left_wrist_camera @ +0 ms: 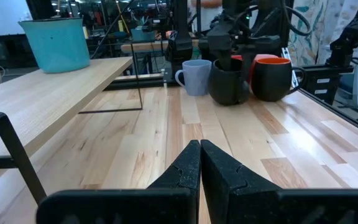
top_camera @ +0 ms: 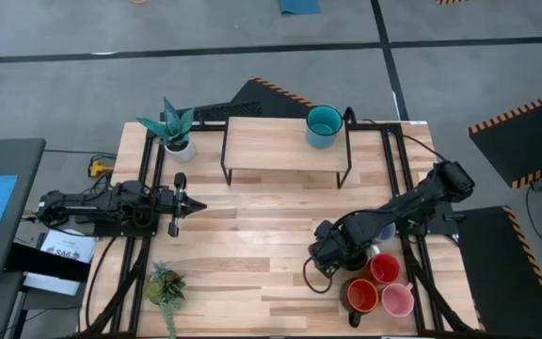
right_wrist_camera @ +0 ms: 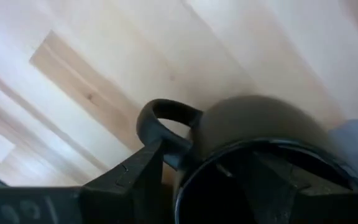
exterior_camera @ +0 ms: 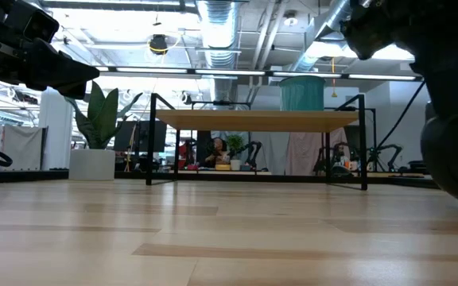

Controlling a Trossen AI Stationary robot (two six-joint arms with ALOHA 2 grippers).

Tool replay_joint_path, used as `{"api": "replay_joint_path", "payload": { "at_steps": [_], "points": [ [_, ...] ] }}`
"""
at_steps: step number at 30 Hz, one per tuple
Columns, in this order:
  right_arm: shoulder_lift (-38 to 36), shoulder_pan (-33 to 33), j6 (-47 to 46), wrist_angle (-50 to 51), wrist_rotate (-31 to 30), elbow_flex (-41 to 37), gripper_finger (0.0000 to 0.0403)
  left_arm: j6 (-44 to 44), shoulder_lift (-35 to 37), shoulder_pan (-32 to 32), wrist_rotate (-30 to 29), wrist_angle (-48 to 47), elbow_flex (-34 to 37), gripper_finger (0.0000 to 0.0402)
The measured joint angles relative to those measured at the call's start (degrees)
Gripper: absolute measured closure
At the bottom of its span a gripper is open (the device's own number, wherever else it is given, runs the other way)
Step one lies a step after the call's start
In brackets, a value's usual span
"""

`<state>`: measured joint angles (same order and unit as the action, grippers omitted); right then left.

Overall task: Place coffee mugs
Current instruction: Put the black mug on the shelf

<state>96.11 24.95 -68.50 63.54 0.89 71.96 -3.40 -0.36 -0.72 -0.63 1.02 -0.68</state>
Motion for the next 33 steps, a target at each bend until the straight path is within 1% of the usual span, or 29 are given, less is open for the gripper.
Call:
{"api": "replay_joint_path", "payload": {
  "at_steps": [13,19,29,33],
  "points": [
    [-4.82,-0.24,-2.52,0.93,-2.35,-0.11,0.0177,0.0,-0.02,-0.01,-0.02,0.0,0.01,0.0401],
    [-3.61,-0.24,-6.36,4.02,-4.57,-0.11,0.0177,0.0,0.0,-0.01,0.0,0.0,0.01,0.0402],
    [-1.06,-0.24,-7.17,2.82,-6.98,-0.11,0.0178,0.0,0.0,0.01,-0.01,0.0,0.01,0.0401],
    [-1.15,-0.24,-7.99,2.8,-8.96,-0.07,0.0199,0.0,0.0,-0.01,-0.01,0.0,0.0,0.0402]
  ]
}}
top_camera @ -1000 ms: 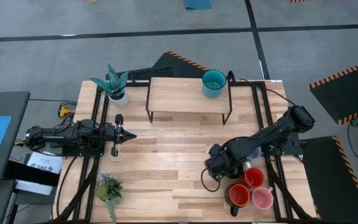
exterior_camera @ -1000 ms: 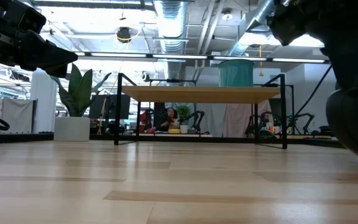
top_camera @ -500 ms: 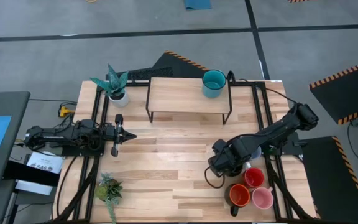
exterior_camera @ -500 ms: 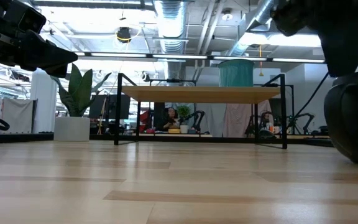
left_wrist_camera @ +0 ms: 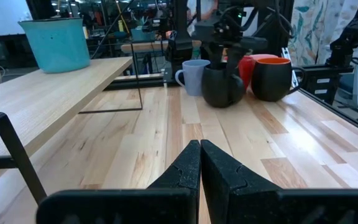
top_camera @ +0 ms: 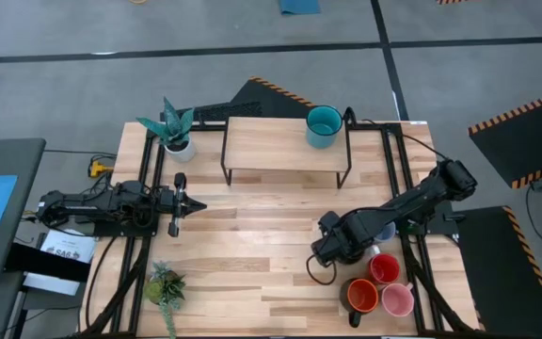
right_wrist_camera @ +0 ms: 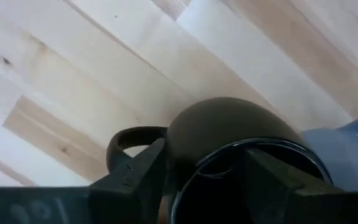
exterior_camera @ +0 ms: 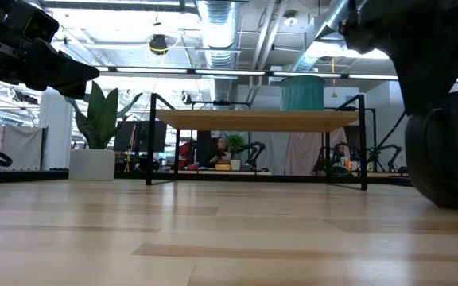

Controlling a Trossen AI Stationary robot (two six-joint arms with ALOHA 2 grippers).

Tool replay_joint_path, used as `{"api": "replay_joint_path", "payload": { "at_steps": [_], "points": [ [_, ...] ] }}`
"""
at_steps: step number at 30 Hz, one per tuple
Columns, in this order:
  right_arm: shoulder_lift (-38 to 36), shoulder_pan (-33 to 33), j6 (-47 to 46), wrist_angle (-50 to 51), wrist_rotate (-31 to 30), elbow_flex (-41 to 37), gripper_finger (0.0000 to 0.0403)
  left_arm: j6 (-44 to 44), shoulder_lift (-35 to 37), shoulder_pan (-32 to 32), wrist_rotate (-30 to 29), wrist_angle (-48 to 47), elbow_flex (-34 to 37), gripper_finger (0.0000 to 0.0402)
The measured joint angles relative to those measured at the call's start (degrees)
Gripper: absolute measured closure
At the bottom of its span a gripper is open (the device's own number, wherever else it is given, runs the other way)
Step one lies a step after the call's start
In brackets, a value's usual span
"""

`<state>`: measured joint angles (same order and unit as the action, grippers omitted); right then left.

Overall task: Place coffee mugs
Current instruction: Put the black mug on the shelf

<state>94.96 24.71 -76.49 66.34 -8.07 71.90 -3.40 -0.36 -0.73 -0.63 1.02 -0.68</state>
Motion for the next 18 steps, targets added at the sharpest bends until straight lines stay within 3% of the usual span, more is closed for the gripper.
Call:
{"api": "replay_joint_path", "payload": {
  "at_steps": [11,18],
  "points": [
    [0.05,0.05,1.06,-0.41,-0.77,-0.01,0.0362,0.0,-0.02,0.0,-0.01,0.0,0.01,0.0402],
    [0.03,-0.11,6.15,-1.59,0.54,0.32,0.0369,0.0,-0.01,0.02,-0.01,0.0,0.0,0.0401]
  ]
}}
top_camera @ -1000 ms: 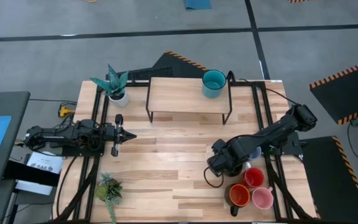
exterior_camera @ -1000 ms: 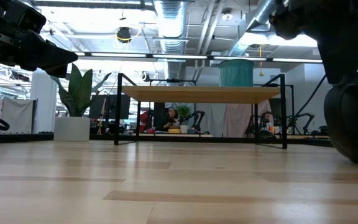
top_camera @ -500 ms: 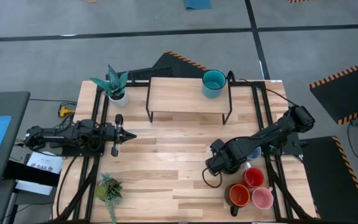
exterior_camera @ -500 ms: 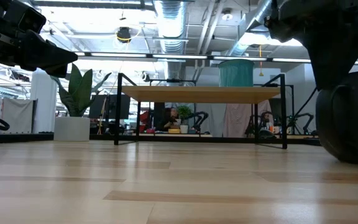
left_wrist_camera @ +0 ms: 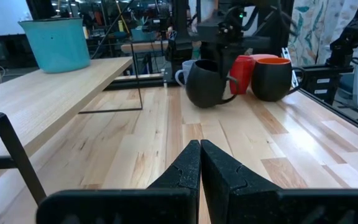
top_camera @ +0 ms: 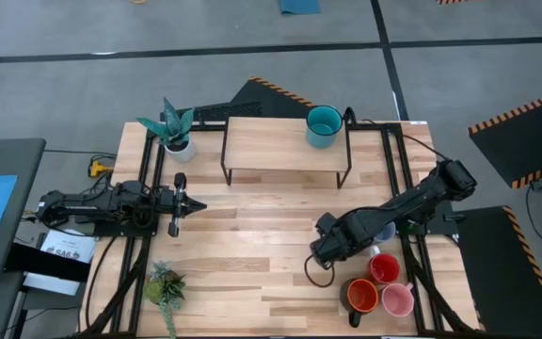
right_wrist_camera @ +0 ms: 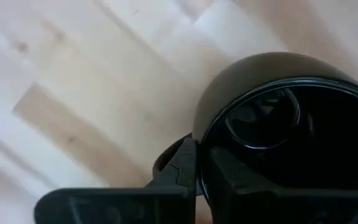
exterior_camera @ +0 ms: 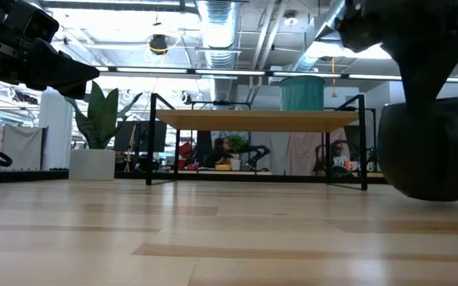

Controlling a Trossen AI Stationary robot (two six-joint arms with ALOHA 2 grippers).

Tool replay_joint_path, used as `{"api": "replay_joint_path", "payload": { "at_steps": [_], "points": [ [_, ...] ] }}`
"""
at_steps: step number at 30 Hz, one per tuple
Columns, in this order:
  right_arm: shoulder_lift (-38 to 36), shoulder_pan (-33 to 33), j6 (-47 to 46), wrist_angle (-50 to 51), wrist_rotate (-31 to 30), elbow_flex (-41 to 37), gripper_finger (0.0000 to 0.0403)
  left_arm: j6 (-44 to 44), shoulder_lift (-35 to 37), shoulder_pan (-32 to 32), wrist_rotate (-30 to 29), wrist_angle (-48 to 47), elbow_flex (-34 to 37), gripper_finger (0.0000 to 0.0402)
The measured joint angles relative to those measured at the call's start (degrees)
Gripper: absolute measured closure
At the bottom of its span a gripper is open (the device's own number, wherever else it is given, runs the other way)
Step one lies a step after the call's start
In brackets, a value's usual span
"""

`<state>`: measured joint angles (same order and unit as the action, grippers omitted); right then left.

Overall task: Place coffee mugs
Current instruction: Put the black mug on the shelf

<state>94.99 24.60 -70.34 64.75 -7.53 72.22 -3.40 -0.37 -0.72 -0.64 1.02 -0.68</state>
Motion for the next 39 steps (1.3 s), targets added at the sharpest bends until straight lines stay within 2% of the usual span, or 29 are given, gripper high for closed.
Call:
{"api": "replay_joint_path", "payload": {
  "at_steps": [5,12,14,17,21,26,30,39],
  "points": [
    [0.01,0.02,7.23,-1.38,2.76,5.02,0.0369,0.0,0.0,-0.01,0.02,0.0,0.0,0.0401],
    [-0.02,-1.19,21.84,-3.93,3.92,20.36,0.0369,0.0,0.01,0.0,0.02,0.0,0.01,0.0401],
    [-0.08,-2.67,24.72,-2.2,3.01,25.12,0.0369,0.0,-0.01,-0.02,0.01,-0.01,0.01,0.0401],
    [-0.07,-5.87,28.41,3.76,-1.45,32.1,0.0369,0.0,-0.01,0.0,0.0,0.0,0.01,0.0401],
    [-0.17,-12.9,31.51,12.66,-3.73,38.05,0.0369,0.0,0.01,-0.01,0.0,0.0,0.01,0.0401],
    [-0.15,-22.67,35.82,20.08,-1.23,40.11,0.0369,0.0,-0.01,0.0,0.01,0.0,0.01,0.0401],
    [-0.08,-28.8,41.99,21.85,2.11,40.07,0.0369,0.0,-0.01,-0.01,0.02,0.0,0.0,0.0401],
    [-0.04,-35.78,54.44,25.39,3.76,39.84,0.0369,0.0,0.01,-0.01,0.02,0.0,0.01,0.0402]
  ]
}}
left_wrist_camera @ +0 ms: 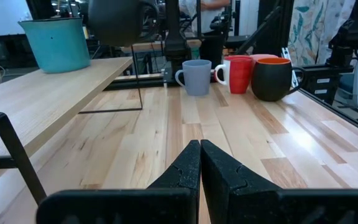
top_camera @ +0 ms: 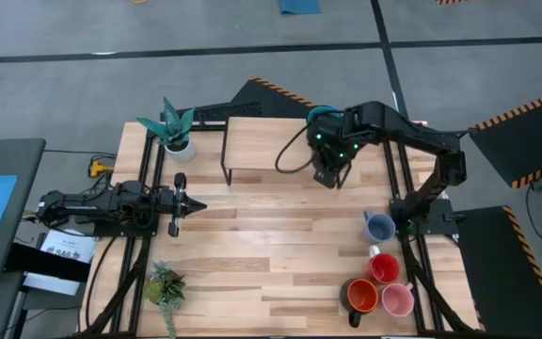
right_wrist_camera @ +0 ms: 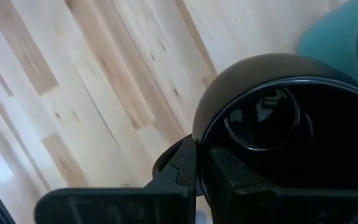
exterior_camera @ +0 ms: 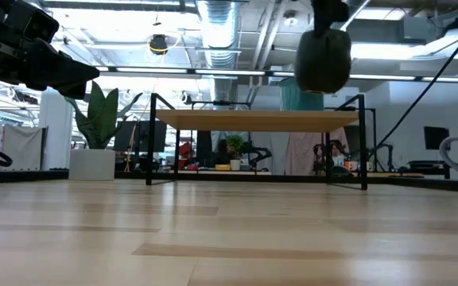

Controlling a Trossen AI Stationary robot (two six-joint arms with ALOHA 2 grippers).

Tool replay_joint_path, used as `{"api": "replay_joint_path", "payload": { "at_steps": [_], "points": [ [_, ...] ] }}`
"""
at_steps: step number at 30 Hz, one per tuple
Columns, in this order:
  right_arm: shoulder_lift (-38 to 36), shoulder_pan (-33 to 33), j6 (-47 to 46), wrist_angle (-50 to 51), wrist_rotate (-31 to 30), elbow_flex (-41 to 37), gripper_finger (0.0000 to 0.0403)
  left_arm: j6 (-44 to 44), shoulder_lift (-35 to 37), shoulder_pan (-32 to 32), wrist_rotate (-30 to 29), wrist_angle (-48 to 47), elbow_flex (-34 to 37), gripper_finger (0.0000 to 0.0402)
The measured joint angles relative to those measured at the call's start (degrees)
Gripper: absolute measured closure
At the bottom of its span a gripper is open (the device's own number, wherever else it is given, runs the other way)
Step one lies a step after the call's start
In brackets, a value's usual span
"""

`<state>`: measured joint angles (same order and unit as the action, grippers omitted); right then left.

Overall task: Place coffee mugs
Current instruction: Put the black mug on the shelf

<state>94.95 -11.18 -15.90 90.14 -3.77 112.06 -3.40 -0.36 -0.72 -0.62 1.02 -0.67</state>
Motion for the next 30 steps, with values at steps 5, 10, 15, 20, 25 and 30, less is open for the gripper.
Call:
{"api": "replay_joint_path", "payload": {
  "at_steps": [5,10,15,20,25,30],
  "points": [
    [0.01,-2.56,6.65,-0.39,2.4,-0.2,0.0369,0.0,-0.02,0.01,-0.02,0.0,-0.02,0.0402],
    [0.01,-3.24,7.59,-0.12,2.71,-0.2,0.0369,0.0,0.0,0.0,-0.01,0.0,-0.01,0.0401],
    [0.01,-3.27,9.96,-0.13,5.23,-0.2,0.0369,0.0,0.0,-0.01,-0.01,0.0,0.0,0.0401],
    [0.01,-3.08,10.42,-0.23,5.57,-0.23,0.0369,0.0,0.0,0.0,0.0,0.0,0.0,0.0401],
    [1.1,-3.14,10.42,-0.64,5.51,-0.27,0.0369,0.0,-0.02,0.01,-0.02,0.0,-0.01,0.0401],
    [4.46,-3.17,11.74,-0.15,6.62,-0.47,0.0369,0.0,-0.02,-0.01,0.0,0.0,-0.02,0.0401]
  ]
}}
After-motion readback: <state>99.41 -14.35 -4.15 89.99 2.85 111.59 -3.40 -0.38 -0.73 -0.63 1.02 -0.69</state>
